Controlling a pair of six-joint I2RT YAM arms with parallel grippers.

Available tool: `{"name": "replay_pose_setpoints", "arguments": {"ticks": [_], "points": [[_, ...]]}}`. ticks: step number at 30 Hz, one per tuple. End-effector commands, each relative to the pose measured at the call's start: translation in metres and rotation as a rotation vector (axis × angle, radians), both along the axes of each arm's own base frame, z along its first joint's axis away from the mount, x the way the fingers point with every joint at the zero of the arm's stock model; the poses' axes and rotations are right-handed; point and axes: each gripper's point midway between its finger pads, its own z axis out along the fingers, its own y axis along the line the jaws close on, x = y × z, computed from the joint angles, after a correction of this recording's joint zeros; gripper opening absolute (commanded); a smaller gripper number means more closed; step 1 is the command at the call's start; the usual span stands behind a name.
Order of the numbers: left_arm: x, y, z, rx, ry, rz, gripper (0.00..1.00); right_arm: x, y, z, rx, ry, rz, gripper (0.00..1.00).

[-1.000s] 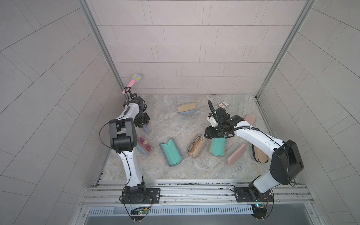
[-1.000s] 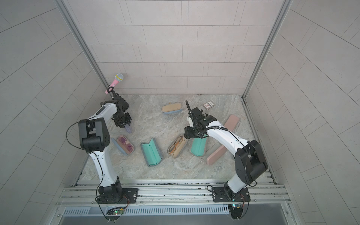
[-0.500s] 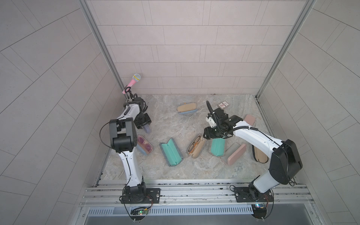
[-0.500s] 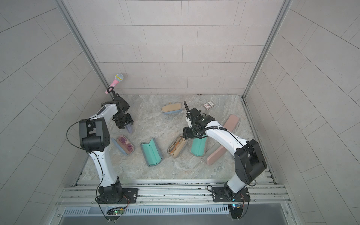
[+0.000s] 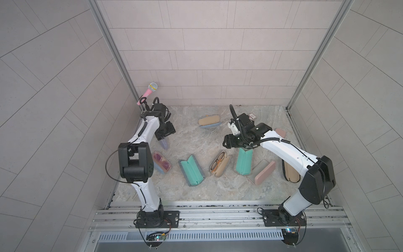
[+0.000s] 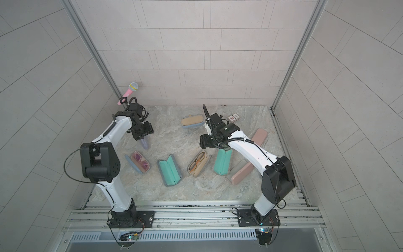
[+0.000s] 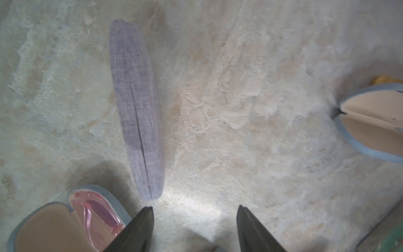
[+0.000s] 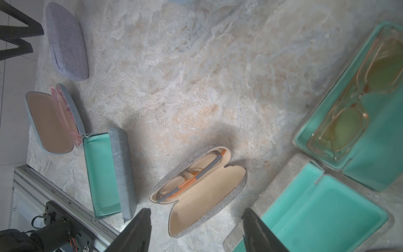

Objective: Close the glasses case
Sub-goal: Place the glasses case at the center of the board, then move the glasses case to the center of the board.

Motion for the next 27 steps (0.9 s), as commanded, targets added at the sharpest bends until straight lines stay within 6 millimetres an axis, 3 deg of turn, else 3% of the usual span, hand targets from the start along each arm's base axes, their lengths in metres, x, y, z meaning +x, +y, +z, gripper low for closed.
{"name": "replay_pose_setpoints", "arguments": {"ticks": [1,6,10,17,27], "points": [[-0.018,-0.016,0.011,-0.009,-0.001,-0.021,0.68,0.013,0.012,-0.005,0.031,0.032,-0.053,0.75],[-0.040,-0.050,0.030,-0.025,-0.054,-0.094,0.70,0.046,0.034,-0.020,0.091,0.064,-0.146,0.91],[-0.055,-0.065,0.037,-0.047,-0.095,-0.136,0.72,0.075,0.049,-0.030,0.143,0.069,-0.234,0.92],[-0.084,-0.073,0.038,-0.087,-0.100,-0.187,0.72,0.126,0.068,-0.040,0.261,0.054,-0.402,0.92],[-0.112,-0.074,0.037,-0.105,-0.103,-0.217,0.72,0.174,0.065,-0.069,0.326,0.083,-0.628,0.90]]}}
